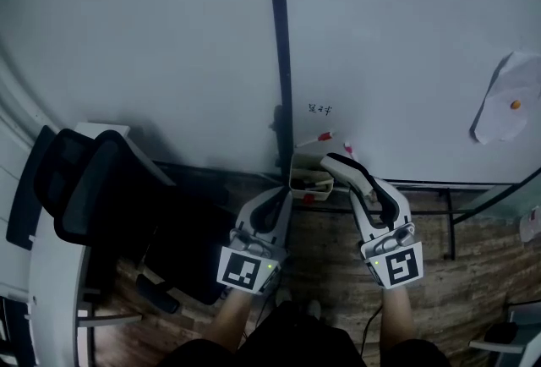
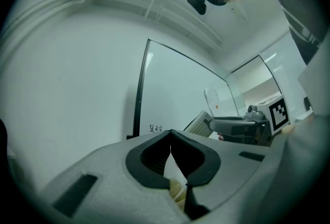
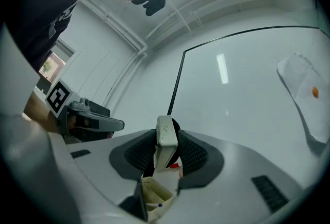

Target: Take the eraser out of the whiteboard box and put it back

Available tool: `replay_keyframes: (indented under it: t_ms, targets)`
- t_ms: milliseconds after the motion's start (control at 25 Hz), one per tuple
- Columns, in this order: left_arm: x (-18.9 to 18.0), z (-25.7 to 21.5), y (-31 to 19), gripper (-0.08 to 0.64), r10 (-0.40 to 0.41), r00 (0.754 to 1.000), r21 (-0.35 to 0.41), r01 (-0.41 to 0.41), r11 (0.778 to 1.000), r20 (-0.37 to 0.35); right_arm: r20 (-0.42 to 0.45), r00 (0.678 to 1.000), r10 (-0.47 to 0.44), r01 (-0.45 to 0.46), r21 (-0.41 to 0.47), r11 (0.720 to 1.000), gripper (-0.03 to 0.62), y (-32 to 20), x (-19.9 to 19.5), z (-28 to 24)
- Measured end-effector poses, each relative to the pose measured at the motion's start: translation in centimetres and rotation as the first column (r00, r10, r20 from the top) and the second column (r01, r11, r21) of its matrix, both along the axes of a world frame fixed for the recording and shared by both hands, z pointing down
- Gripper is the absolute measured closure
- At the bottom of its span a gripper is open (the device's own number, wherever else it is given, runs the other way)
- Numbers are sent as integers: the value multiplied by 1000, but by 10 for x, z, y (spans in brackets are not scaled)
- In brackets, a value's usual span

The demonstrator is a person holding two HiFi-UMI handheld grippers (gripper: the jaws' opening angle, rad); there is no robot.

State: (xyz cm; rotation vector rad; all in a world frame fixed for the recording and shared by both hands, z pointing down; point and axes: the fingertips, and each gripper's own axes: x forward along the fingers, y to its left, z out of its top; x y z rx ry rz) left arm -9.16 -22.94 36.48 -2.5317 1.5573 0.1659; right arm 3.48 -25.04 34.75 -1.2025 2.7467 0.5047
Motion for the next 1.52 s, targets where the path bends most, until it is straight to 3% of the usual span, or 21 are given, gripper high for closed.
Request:
replay_keyframes:
  t_ms: [120, 400, 600, 840, 1000, 1240, 1360, 1520]
  targets:
    - [-1, 13, -13, 555, 15, 1000, -26, -15, 1000, -2, -99, 995, -26, 26, -1, 1000, 476, -20, -10, 13]
    - [-3, 39, -44, 555, 41, 999, -73, -42, 996, -17, -177, 978, -113, 102, -75, 992, 476, -61, -27, 53]
    - [-7, 53, -57, 555, 40, 998, -121, -45, 992, -45, -192, 972, -136, 114, -123, 986, 476, -82, -33, 79]
    - [-14, 70, -62, 555, 47, 999, -141, -50, 989, -25, -192, 961, -201, 175, -145, 974, 475, -90, -41, 89]
    - [-16, 74, -65, 555, 50, 998, -155, -55, 986, -34, -261, 933, -248, 214, -149, 965, 476, -94, -45, 95]
    - [-15, 69, -68, 555, 70, 995, -103, -77, 992, -69, -357, 883, -304, 258, -171, 951, 476, -100, -53, 112]
    - [-19, 81, -71, 555, 50, 998, -168, -56, 984, -41, -387, 860, -332, 270, -206, 940, 474, -105, -55, 123]
    - [-22, 87, -73, 555, 51, 998, -175, -57, 983, -41, -419, 830, -367, 270, -275, 923, 474, -113, -58, 143]
